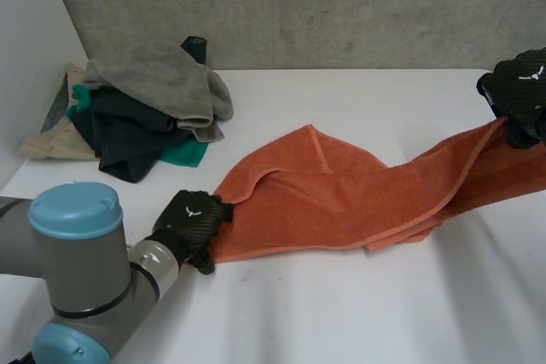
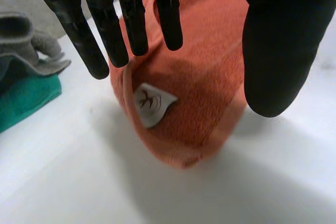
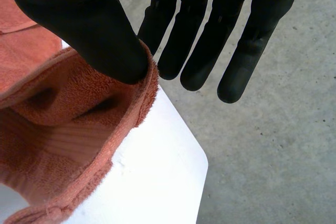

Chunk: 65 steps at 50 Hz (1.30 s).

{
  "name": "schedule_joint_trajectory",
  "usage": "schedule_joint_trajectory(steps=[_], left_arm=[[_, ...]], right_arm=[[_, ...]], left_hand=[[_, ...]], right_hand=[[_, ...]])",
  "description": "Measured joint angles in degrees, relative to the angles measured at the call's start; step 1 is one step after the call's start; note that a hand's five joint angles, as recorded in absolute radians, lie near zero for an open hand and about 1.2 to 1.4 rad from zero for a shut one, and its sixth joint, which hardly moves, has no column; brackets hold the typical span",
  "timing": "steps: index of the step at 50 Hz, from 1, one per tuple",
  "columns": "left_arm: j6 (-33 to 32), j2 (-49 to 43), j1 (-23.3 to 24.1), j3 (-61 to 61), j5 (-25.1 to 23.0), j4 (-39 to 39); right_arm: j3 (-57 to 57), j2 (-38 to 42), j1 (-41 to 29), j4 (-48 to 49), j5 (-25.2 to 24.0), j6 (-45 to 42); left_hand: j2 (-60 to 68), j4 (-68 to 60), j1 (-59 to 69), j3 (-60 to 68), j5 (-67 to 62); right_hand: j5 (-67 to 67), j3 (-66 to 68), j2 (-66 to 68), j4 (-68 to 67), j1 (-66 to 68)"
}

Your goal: Fold the laundry.

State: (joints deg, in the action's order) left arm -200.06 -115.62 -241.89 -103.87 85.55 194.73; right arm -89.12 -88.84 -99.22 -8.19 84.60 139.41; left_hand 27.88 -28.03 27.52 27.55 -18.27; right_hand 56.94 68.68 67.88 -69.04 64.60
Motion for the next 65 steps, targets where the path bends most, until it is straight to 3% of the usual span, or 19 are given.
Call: schedule_joint_trajectory(steps=[10,16,21,27,35,40,41,45,48,49,51,53,65], left_arm=[[-4.3,-4.1,-0.1,2.6,2.3,1.3],[-4.7,-5.4,-0.5,4.3,2.1,2.1],[-4.6,-5.3,-0.5,5.5,2.0,2.4],[-4.6,-5.4,-0.2,6.2,1.9,2.4],[-4.7,-5.7,-0.1,6.3,1.8,2.3],[-4.7,-5.7,-0.1,6.6,1.8,2.4],[-4.7,-5.7,-0.2,6.7,1.7,2.4],[-4.6,-5.7,-0.2,6.8,1.7,2.3],[-4.6,-5.6,-0.1,6.7,1.7,2.3],[-4.6,-5.6,-0.1,6.7,1.7,2.3],[-4.6,-5.6,0.1,6.7,1.7,2.2],[-4.6,-5.6,0.1,6.7,1.7,2.0],[-4.7,-5.6,0.2,6.7,1.7,1.3]], right_arm=[[-1.8,0.0,-0.1,2.1,0.0,0.0],[-2.6,0.1,-0.1,2.6,0.0,0.0],[-3.0,0.0,0.0,2.6,0.0,-0.1],[-3.6,0.0,0.0,2.6,0.0,-0.1],[-4.4,0.0,-0.1,2.7,-0.1,-0.1],[-4.5,0.0,-0.1,2.8,-0.1,-0.1],[-4.6,0.0,-0.1,2.8,-0.1,-0.1],[-4.7,0.0,-0.1,2.8,-0.1,-0.1],[-4.8,0.0,0.0,2.8,-0.1,-0.1],[-4.8,0.0,0.0,2.8,0.0,-0.1],[-4.9,0.0,0.0,2.8,-0.1,-0.1],[-5.1,0.0,0.0,2.7,-0.1,-0.1],[-5.8,0.0,-0.1,2.9,-0.1,-0.1]], left_hand=[[9.1,-8.7,9.9,9.5,-6.5],[29.1,-29.5,22.0,26.9,-8.8],[23.4,-23.5,22.5,23.7,-8.8],[13.6,-12.8,13.3,13.6,-8.8],[13.4,-12.6,13.9,13.5,-8.8],[28.4,-28.2,30.8,28.4,-8.8],[36.5,-36.4,38.7,36.5,-8.8],[40.4,-40.3,39.8,40.4,-8.8],[31.8,-32.2,31.5,32.7,-24.4],[30.5,-30.9,30.0,31.4,-24.3],[16.3,-16.1,14.2,16.9,-15.0],[10.2,-10.0,9.3,10.7,-9.6],[10.0,-9.4,10.2,10.2,-9.3]], right_hand=[[0.0,0.0,0.0,0.0,0.0],[0.0,0.0,0.0,0.0,0.0],[0.0,0.0,0.0,0.0,0.0],[0.0,0.0,0.0,0.0,0.0],[0.0,0.0,0.0,0.0,0.0],[0.0,0.0,0.0,0.0,0.0],[0.0,0.0,0.0,0.0,0.0],[0.0,0.0,0.0,0.0,0.0],[0.0,0.0,0.0,0.0,0.0],[0.0,0.0,0.0,0.0,0.0],[0.0,0.0,0.0,0.0,0.0],[0.0,0.0,0.0,0.0,0.0],[0.0,0.0,0.0,0.0,0.0]])
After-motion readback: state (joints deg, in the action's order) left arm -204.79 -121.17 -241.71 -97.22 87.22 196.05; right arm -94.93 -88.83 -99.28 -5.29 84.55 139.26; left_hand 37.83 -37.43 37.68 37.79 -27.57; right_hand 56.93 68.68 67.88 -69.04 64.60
